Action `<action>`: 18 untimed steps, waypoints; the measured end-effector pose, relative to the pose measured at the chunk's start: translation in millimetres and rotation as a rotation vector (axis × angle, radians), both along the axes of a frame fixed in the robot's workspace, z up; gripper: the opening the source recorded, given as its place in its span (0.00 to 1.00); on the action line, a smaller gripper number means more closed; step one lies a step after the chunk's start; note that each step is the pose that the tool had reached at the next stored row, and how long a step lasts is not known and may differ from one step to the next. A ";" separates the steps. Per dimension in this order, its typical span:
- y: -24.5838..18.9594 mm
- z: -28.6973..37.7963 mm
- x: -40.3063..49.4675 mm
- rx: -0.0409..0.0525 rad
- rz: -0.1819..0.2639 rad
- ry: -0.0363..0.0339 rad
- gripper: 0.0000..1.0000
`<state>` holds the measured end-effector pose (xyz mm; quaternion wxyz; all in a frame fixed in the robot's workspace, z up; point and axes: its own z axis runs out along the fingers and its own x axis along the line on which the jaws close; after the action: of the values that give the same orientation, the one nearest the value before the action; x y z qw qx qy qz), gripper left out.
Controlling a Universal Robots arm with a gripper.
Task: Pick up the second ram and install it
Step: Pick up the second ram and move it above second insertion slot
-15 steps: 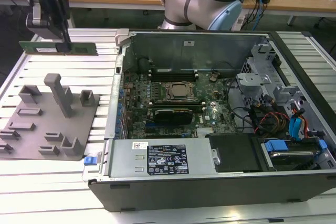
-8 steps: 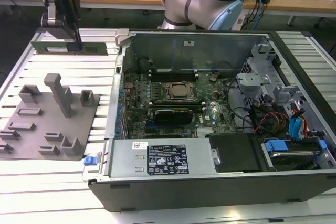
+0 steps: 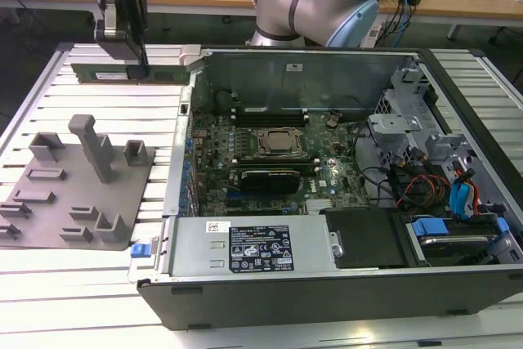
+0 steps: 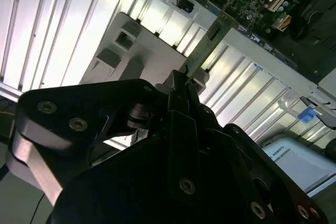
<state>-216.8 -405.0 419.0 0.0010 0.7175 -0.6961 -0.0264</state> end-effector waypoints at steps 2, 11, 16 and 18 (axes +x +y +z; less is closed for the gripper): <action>1.2 -0.3 8.7 -0.0001 0.000 0.0001 0.14; 8.1 -3.2 36.3 0.0000 0.000 0.0009 0.14; 12.6 -6.4 48.0 0.0068 0.004 0.0013 0.14; 14.9 -7.6 56.3 0.0068 0.007 0.0015 0.14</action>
<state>-160.6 -390.1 411.4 -0.0008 0.7199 -0.6935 -0.0293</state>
